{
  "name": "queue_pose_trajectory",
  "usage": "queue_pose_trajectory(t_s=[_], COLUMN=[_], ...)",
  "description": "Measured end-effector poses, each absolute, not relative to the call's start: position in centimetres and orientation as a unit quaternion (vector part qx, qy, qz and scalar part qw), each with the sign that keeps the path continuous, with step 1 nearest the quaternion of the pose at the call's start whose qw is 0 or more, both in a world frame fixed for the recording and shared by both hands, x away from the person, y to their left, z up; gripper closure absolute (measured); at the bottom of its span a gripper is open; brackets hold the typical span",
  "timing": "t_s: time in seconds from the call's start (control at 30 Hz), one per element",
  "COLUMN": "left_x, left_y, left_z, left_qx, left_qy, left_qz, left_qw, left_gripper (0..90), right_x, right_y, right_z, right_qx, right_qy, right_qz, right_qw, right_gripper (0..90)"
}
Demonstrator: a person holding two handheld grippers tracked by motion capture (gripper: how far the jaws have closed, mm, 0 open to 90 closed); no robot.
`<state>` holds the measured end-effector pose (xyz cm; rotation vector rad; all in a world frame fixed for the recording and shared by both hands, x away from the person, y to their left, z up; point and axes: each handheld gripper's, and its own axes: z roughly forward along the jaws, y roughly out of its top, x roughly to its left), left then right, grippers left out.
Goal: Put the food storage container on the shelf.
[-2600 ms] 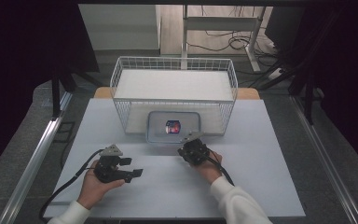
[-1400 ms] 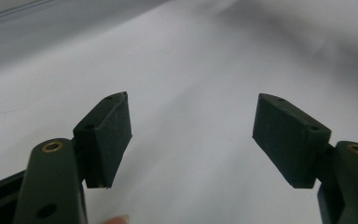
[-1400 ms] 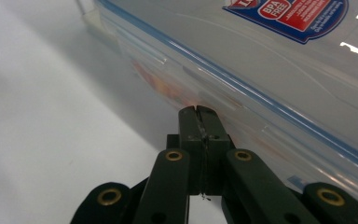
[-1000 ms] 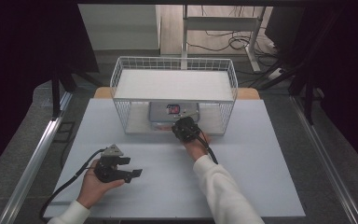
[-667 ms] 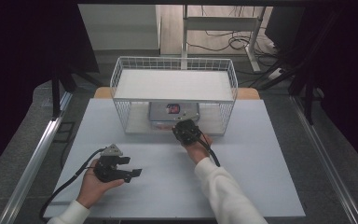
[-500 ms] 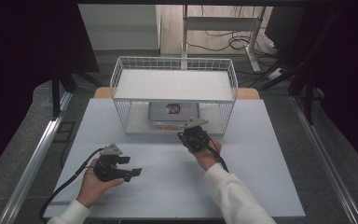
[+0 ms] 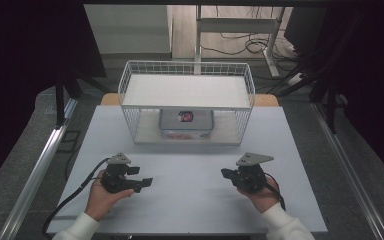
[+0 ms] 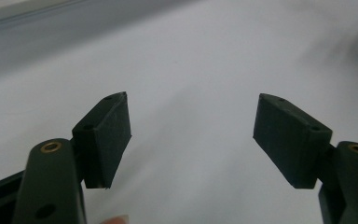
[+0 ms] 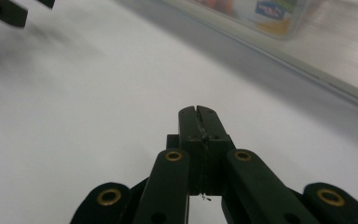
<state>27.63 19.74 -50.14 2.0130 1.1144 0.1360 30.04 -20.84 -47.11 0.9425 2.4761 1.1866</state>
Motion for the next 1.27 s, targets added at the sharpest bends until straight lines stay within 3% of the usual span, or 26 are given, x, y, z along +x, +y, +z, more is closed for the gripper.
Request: queue_pose_trajectory(t_s=[0.37,0.47,0.53,0.6,0.73,1.27], left_x=[26.6,26.4,26.3,26.3,26.4,26.5], left_y=[19.5,19.5,19.6,19.6,19.7,19.8], left_z=[-50.4,-50.3,-50.2,-50.3,-50.3,-50.5], left_qx=[0.815,0.813,0.813,0.808,0.803,0.806], left_qy=[0.429,0.428,0.427,0.43,0.435,0.435], left_qz=[0.079,0.079,0.076,0.071,0.067,0.065], left_qw=[0.382,0.386,0.389,0.395,0.401,0.395], left_gripper=[26.0,26.0,26.0,26.0,26.0,25.6], right_x=[28.0,26.8,26.1,25.7,25.6,27.1], right_y=[-25.1,-26.3,-26.9,-27.2,-26.9,-26.9], right_z=[-48.3,-48.0,-47.9,-48.0,-48.0,-48.7], right_qx=[0.359,0.371,0.376,0.388,0.387,0.402], right_qy=[0.841,0.832,0.826,0.813,0.808,0.801], right_qz=[0.386,0.391,0.398,0.403,0.406,0.398], right_qw=[0.121,0.13,0.136,0.162,0.182,0.196], right_gripper=[88.6,84.8,69.6,42.7,25.8,19.2])
